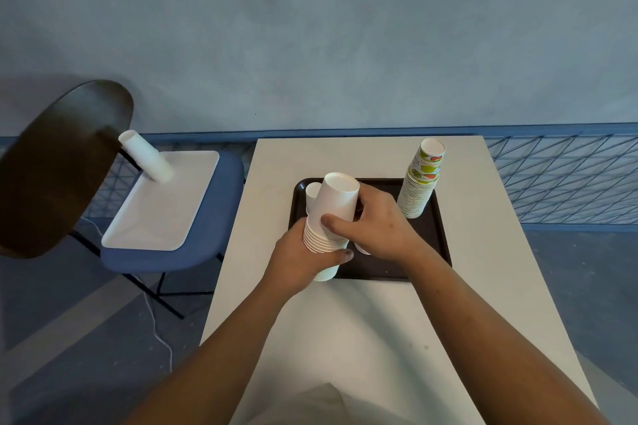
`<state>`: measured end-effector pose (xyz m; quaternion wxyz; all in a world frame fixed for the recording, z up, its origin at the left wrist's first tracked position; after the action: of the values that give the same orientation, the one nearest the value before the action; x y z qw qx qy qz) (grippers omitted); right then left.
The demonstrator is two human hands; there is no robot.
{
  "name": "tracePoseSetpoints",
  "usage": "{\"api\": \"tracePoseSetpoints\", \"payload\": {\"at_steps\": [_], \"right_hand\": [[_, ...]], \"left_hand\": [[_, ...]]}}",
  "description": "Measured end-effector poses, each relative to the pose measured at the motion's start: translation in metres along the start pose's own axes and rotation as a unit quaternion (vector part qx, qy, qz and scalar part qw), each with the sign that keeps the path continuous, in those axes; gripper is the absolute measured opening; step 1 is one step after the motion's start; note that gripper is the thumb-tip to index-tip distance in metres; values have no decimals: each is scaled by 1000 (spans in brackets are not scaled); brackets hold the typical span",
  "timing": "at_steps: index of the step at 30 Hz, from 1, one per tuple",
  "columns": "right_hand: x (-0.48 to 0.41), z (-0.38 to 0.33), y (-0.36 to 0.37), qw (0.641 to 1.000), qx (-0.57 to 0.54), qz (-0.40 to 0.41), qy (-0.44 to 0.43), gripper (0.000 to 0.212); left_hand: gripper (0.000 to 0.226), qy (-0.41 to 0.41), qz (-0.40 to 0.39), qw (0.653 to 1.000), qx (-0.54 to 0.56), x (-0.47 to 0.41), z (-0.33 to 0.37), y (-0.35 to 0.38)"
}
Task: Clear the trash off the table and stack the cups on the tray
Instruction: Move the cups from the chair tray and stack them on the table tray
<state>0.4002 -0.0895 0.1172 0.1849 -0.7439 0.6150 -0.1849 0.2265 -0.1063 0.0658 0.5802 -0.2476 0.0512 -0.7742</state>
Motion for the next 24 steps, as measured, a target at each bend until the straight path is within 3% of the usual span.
{"api": "tracePoseSetpoints", "payload": {"at_steps": [18,22,24], "right_hand": [[6,-2,-9,998,-22,53,9,36],[3,4,-16,990,-87,100,49,38],[1,12,-19,973,-179,126,78,47]], "left_hand": [[70,1,4,1000,-24,1,-1,3],[70,-11,0,1000,-23,0,-3,3],[73,-15,-3,1000,-19,-1,-6,3]]}}
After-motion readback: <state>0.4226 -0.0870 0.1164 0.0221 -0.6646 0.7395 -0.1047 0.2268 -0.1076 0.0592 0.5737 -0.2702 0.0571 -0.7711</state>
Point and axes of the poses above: each hand's wrist, its own x-axis away from the middle knuckle, its own y-axis out of the palm, z = x × y, the point moved 3 cm from there along -x, towards the middle knuckle, and after that the axes turned 7 degrees about -z, right-handed, at the moved point
